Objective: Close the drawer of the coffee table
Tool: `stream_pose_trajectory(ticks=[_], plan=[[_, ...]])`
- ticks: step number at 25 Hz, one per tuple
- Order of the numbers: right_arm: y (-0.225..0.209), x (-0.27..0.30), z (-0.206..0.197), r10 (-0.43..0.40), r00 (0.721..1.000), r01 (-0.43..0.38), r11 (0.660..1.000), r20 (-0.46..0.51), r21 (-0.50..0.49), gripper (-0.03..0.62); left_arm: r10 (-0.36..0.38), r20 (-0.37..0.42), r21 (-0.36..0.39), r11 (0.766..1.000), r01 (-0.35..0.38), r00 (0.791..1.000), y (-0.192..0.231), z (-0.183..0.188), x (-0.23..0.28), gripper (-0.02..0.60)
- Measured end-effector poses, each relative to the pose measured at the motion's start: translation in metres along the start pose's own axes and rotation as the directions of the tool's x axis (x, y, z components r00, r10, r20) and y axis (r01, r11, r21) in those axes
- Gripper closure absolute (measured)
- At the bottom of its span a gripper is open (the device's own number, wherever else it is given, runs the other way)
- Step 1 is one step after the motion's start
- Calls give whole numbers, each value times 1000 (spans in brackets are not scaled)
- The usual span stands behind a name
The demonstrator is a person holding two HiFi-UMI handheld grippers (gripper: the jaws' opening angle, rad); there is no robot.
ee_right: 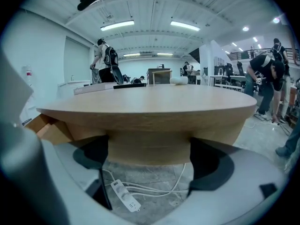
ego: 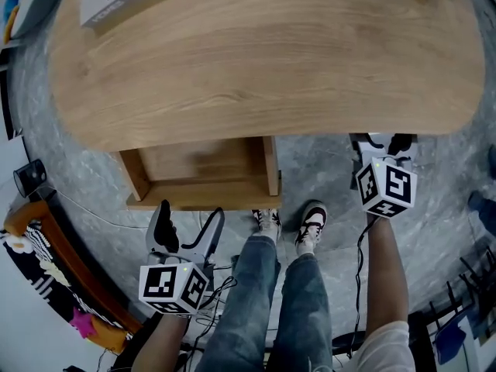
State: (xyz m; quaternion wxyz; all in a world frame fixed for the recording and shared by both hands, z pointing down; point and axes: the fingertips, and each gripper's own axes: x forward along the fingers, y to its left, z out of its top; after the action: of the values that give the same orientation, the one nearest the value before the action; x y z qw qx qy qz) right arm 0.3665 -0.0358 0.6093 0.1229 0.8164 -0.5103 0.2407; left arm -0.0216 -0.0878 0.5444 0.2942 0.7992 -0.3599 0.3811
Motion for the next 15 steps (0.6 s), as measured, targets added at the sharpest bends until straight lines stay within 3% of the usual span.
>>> stream_pose_trajectory(ticks=[7, 9, 12, 15], plan=[[-2, -4, -1, -2, 1000, 2, 1000, -3, -7, 77, 23, 33, -38, 999, -22, 999, 10, -2, -7, 92], [-1, -8, 0, -10, 1000, 9, 1000, -1, -7, 149, 38, 50, -61, 998, -35, 998, 13, -4, -12, 92], [0, -17, 2, -14, 1000, 14, 1000, 2, 7, 197, 63, 76, -98, 994, -56, 995, 14, -11, -21, 92], [1, -33, 7, -32, 999, 32, 999, 2, 18, 333, 85, 108, -117, 991, -72, 991, 15, -18, -30, 92]])
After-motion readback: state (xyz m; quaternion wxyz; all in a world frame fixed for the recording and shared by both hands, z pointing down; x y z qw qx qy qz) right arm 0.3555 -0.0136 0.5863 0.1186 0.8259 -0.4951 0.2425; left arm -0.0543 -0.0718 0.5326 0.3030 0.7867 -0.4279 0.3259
